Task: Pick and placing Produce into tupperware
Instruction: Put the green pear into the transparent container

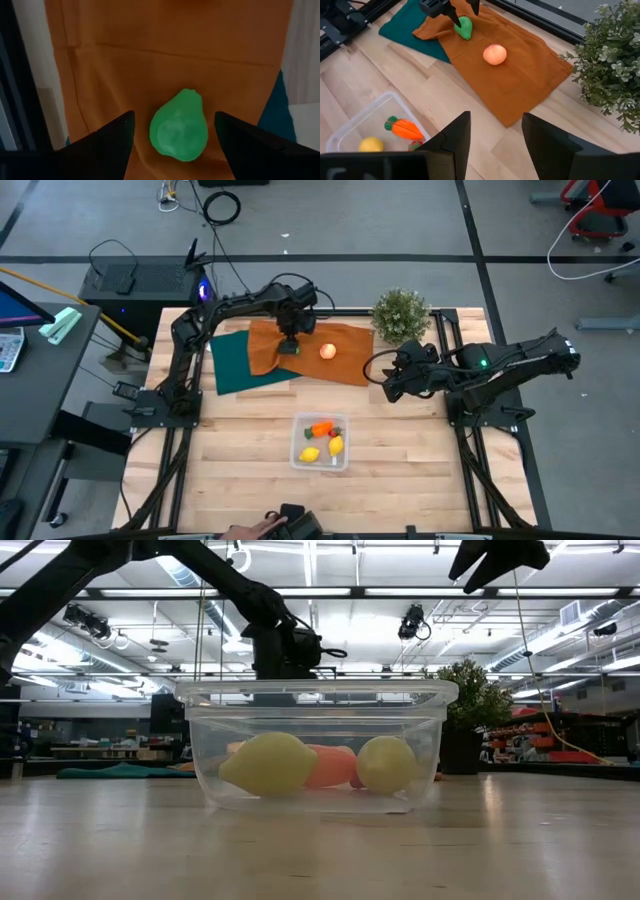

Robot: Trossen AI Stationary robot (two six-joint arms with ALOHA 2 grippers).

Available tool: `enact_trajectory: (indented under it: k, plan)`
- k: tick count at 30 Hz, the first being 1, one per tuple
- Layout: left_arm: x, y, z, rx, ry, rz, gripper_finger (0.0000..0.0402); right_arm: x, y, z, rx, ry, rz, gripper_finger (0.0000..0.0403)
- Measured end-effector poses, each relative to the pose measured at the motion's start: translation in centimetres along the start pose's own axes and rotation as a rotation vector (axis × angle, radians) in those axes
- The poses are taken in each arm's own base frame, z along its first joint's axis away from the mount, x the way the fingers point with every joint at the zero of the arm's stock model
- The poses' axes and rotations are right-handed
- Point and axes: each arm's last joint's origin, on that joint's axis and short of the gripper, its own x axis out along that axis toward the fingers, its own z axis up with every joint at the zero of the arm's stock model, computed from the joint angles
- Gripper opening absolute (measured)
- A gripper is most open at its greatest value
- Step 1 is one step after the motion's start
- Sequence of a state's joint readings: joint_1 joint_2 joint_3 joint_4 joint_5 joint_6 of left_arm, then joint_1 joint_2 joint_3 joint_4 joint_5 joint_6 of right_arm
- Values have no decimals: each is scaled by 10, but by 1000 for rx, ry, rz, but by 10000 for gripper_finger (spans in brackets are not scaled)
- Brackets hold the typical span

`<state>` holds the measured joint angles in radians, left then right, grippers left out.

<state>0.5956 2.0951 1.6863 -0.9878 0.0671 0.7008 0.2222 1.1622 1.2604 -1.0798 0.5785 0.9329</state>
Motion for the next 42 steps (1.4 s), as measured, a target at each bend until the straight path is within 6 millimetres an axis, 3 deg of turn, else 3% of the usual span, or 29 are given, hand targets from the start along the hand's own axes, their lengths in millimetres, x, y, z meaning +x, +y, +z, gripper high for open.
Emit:
enact_trajectory:
  k: [7,17,27,35,42]
  plan:
    - [-1,6,-9,-41,0,-46,253,0,0,0,-15,0,0,146]
    - [-2,9,-13,-78,-77,-138,249,0,0,0,-21,0,-1,146]
    - [30,-5,-31,-80,48,-134,255,0,0,0,-21,0,-1,146]
    - [33,-5,-32,-62,48,-121,254,0,0,0,-19,0,0,146]
    - [33,-5,-32,-62,48,-120,227,0,0,0,-19,0,-1,146]
